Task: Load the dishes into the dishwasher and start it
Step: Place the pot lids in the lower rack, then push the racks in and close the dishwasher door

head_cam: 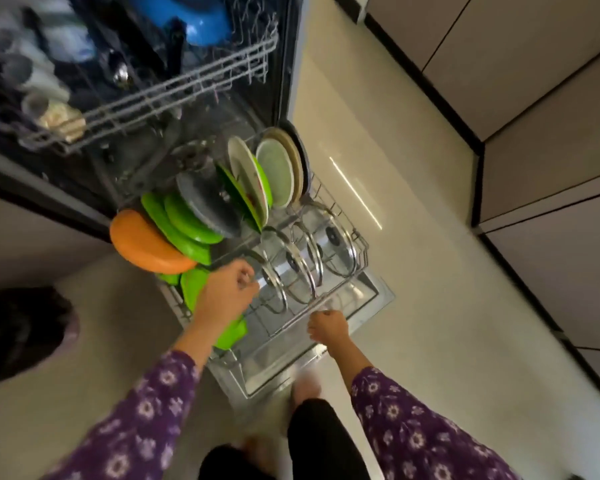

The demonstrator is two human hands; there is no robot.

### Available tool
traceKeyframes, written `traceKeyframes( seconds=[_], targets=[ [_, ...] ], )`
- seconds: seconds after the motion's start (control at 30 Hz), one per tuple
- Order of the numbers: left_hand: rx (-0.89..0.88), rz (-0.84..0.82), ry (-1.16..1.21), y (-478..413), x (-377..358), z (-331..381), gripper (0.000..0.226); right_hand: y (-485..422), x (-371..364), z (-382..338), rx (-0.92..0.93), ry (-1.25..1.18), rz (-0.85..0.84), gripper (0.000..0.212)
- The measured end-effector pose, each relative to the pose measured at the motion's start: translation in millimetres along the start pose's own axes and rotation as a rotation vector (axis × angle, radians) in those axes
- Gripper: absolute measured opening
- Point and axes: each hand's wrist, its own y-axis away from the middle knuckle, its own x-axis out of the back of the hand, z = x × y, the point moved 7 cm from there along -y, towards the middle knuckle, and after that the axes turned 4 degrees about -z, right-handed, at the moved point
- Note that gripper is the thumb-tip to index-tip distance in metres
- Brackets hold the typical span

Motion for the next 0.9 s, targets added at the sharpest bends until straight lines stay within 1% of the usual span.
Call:
traceKeyframes(
  seconds=[0.07, 0.1, 0.17, 0.2, 0.23, 0.27, 0.3, 0.33, 0.37, 0.43, 0.5, 0.53, 0.6, 0.67, 0.7, 0.8, 0.9],
  targets=[
    [0.202, -0.095, 0.105, 21.4, -58.1, -46.0, 0.008, -13.4, -14.6, 18.2, -0.035, 0.088, -0.086, 0.027],
    [0.286, -0.137, 0.131, 29.3, -83.2, -64.3, 0.005, -19.4, -22.2, 24.2, -0.092, 0.088, -0.144, 0.028],
    [0.463, -0.191, 0.238, 40.3, -123.8, -97.5, 0.018, -36.5, -32.3, 30.4, -0.093, 0.08, -0.174, 0.024],
    [0.578, -0.202, 0.369, 48.1, -140.6, -113.2, 0.021, -43.7, -37.2, 36.7, -0.078, -0.032, -0.148, 0.025],
    [0.697, -0.196, 0.559, 54.8, -155.2, -124.1, 0.019, -51.7, -41.5, 39.9, -0.038, -0.067, -0.151, 0.028],
    [0.798, -0.192, 0.745, 60.7, -168.5, -131.4, 0.011, -57.9, -44.8, 46.6, -0.053, -0.24, -0.141, 0.031],
    [0.855, -0.172, 0.909, 63.9, -180.6, -139.7, 0.013, -64.7, -50.7, 53.3, -0.066, -0.475, -0.146, 0.032],
    [0.882, -0.148, 1.051, 63.6, -191.4, -146.0, 0.026, -68.0, -55.5, 55.3, -0.064, -0.644, -0.155, 0.031],
    [0.887, -0.119, 1.172, 62.1, -199.8, -151.1, 0.034, -73.3, -60.2, 56.6, -0.046, -0.734, -0.176, 0.028],
    [0.867, -0.038, 1.382, 55.5, -209.4, -157.1, 0.037, -79.0, -63.3, 52.9, 0.016, -0.779, -0.217, 0.025],
    [0.83, 0.052, 1.576, 47.2, -216.1, -158.3, 0.039, -82.2, -65.7, 51.9, 0.076, -0.757, -0.24, 0.022],
    [0.813, 0.102, 1.634, 44.0, -218.9, -160.5, 0.039, -83.8, -66.1, 52.6, 0.095, -0.72, -0.23, 0.02],
    [0.769, 0.168, 1.69, 39.4, -218.1, -161.0, 0.032, -86.1, -64.9, 52.7, 0.13, -0.646, -0.187, 0.018],
    [0.749, 0.192, 1.716, 35.6, -219.1, -160.9, 0.012, -89.5, -63.9, 52.7, 0.169, -0.604, -0.146, 0.019],
    [0.742, 0.204, 1.738, 34.1, -218.3, -160.9, 0.008, -91.4, -64.2, 51.5, 0.186, -0.577, -0.132, 0.019],
    [0.68, 0.236, 1.777, 26.5, -208.6, -157.1, 0.009, -98.0, -67.1, 39.9, 0.236, -0.475, -0.093, 0.019],
    [0.609, 0.273, 1.765, 13.5, -192.1, -156.7, 0.007, -107.5, -75.8, 16.7, 0.287, -0.405, -0.063, 0.022]
  ],
)
